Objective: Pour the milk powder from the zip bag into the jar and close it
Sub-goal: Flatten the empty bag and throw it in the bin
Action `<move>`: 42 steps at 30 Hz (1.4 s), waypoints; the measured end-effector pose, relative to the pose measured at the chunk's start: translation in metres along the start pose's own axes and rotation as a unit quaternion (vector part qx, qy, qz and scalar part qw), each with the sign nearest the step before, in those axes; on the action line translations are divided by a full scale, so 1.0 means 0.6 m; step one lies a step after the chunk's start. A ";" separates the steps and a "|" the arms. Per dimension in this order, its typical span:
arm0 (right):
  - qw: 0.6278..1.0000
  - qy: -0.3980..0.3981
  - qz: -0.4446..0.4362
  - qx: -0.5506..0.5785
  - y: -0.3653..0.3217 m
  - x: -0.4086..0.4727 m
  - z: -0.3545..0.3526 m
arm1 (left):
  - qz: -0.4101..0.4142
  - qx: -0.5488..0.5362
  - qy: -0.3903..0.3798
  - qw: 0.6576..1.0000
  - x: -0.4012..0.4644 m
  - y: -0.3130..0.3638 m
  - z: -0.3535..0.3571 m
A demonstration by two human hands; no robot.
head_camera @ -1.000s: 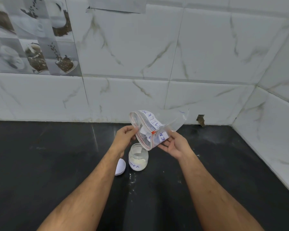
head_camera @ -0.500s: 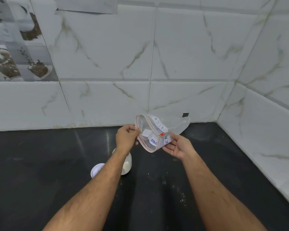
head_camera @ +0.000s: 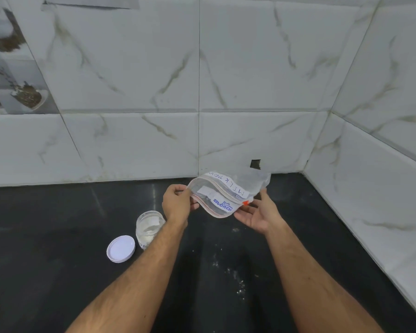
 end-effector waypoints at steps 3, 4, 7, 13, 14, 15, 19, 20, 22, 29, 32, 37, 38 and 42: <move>0.995 0.005 0.022 -0.095 -0.016 0.000 -0.022 | -0.010 -0.008 -0.007 1.000 -0.006 -0.022 0.009; 0.991 0.011 0.028 -0.130 -0.018 0.000 -0.027 | -0.012 -0.006 -0.008 1.000 -0.009 -0.030 0.009; 0.972 0.028 0.035 -0.232 -0.020 0.005 -0.040 | -0.022 0.010 -0.012 1.000 -0.020 -0.057 0.010; 0.942 0.098 -0.028 -0.319 -0.027 0.030 -0.072 | -0.069 0.063 -0.027 0.995 -0.033 -0.097 0.003; 0.941 0.106 -0.033 -0.320 -0.028 0.033 -0.080 | -0.079 0.062 -0.023 0.995 -0.035 -0.103 0.000; 0.940 0.112 -0.035 -0.321 -0.028 0.036 -0.089 | -0.086 0.062 -0.015 0.994 -0.037 -0.109 -0.004; 0.929 0.136 -0.032 -0.343 -0.022 0.041 -0.113 | -0.120 0.073 0.018 0.990 -0.042 -0.139 -0.010; 0.925 0.142 -0.028 -0.350 -0.021 0.043 -0.118 | -0.133 0.075 0.023 0.988 -0.043 -0.146 -0.009; 0.916 0.152 -0.011 -0.370 -0.019 0.048 -0.130 | -0.159 0.089 0.025 0.983 -0.046 -0.159 -0.008; 0.830 0.171 0.025 -0.530 -0.021 0.067 -0.161 | -0.180 0.354 -0.050 0.916 -0.048 -0.176 -0.003; 0.757 0.197 -0.022 -0.623 -0.039 0.072 -0.154 | -0.031 0.491 -0.025 0.870 -0.037 -0.146 0.016; 0.728 0.234 -0.130 -0.631 -0.091 0.108 -0.128 | 0.144 0.500 -0.080 0.850 -0.018 -0.123 0.086; 0.734 0.240 -0.147 -0.618 -0.102 0.119 -0.125 | 0.156 0.495 -0.091 0.850 -0.010 -0.121 0.100; 0.780 0.241 -0.166 -0.553 -0.138 0.167 -0.109 | 0.111 0.454 -0.068 0.882 0.045 -0.112 0.122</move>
Point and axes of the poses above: each hand's wrist, its own x-axis towards the middle knuckle, its own z-axis out of the palm, y = z × x, the point moved 4 cm from there along x, towards the middle knuckle, and after that the axes turned 2 degrees about -y, right-handed, at the moved point
